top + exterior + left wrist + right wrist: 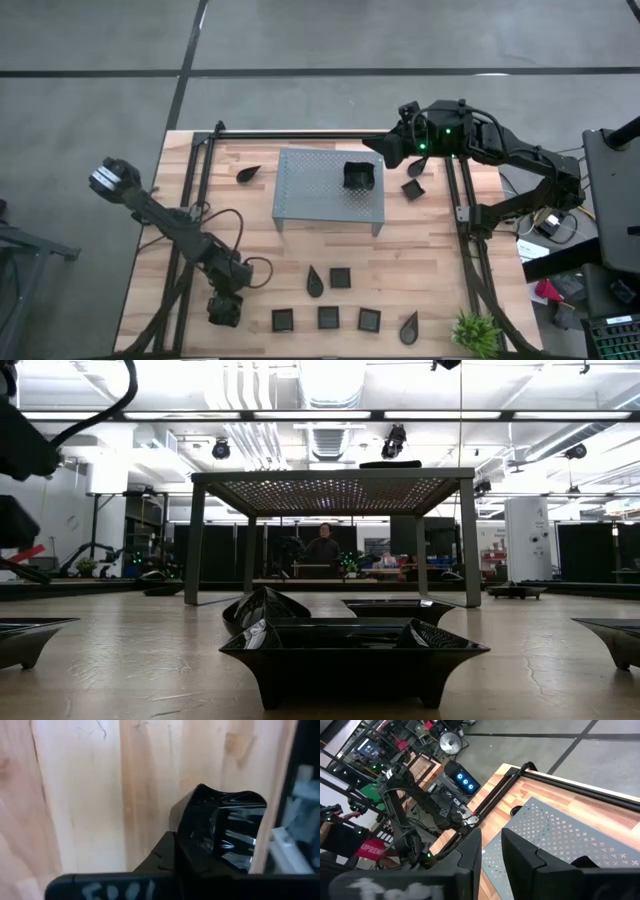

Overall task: Pick & Place Mini shaped plates
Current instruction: Stack the black distorted square plate on top of the other black distorted square plates on the shelf

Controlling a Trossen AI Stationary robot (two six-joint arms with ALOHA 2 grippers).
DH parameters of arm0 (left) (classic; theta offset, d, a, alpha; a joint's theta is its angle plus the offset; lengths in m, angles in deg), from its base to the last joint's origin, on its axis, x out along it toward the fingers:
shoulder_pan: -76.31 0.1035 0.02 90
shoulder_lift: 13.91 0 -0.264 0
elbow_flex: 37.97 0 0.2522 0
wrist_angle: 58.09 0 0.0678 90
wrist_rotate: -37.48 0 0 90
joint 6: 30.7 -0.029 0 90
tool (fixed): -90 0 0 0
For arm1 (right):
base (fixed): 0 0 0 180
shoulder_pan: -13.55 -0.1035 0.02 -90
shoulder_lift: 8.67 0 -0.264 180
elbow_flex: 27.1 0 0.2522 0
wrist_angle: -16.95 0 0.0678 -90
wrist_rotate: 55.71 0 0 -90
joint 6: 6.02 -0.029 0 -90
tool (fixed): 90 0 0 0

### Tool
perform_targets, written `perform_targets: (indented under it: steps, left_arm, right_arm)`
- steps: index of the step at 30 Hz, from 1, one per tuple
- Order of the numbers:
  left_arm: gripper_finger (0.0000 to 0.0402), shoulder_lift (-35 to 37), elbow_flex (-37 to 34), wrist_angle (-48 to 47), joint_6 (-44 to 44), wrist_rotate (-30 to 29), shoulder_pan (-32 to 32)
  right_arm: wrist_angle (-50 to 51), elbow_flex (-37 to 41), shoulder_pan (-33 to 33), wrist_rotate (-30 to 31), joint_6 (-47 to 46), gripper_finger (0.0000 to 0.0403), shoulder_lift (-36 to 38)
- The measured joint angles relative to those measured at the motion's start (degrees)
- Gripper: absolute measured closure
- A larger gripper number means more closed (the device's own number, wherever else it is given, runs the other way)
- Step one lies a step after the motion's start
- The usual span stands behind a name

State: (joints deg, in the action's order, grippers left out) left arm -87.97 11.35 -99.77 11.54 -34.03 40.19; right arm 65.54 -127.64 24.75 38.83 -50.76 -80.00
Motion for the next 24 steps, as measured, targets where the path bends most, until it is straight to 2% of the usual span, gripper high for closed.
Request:
perform_targets:
  steps: [6, 10, 15, 17, 21, 24]
  left_arm:
    - [0.0401, 5.3, 1.2, -0.1, 7.1, 0.3, 0.0]
    - [0.0401, 10.2, 2.8, -0.2, 14.2, -5.8, 0.0]
    - [0.0401, 16.7, 6.9, -0.2, 21.5, -21.6, 0.2]
    - [0.0401, 19.0, 9.3, -0.2, 22.2, -30.6, 0.2]
    - [0.0401, 21.8, 14.3, -0.1, 20.9, -49.9, 0.4]
    - [0.0401, 22.2, 18.3, 0.3, 16.3, -62.0, 1.2]
  right_arm:
    - [0.0, 0.0, -0.1, 0.0, -0.3, 0.0322, 0.0]
    - [0.1, 0.0, -0.2, 0.0, -2.1, 0.0318, 0.0]
    - [0.1, 0.2, -0.2, -0.1, -1.6, 0.0314, 0.0]
    - [0.0, 0.2, -0.4, -0.2, -0.9, 0.0314, 0.0]
    - [-1.7, 0.2, -1.5, -0.1, 2.6, 0.0314, 0.0]
    - [-3.6, 0.2, -2.5, -0.1, 6.1, 0.0319, -0.1]
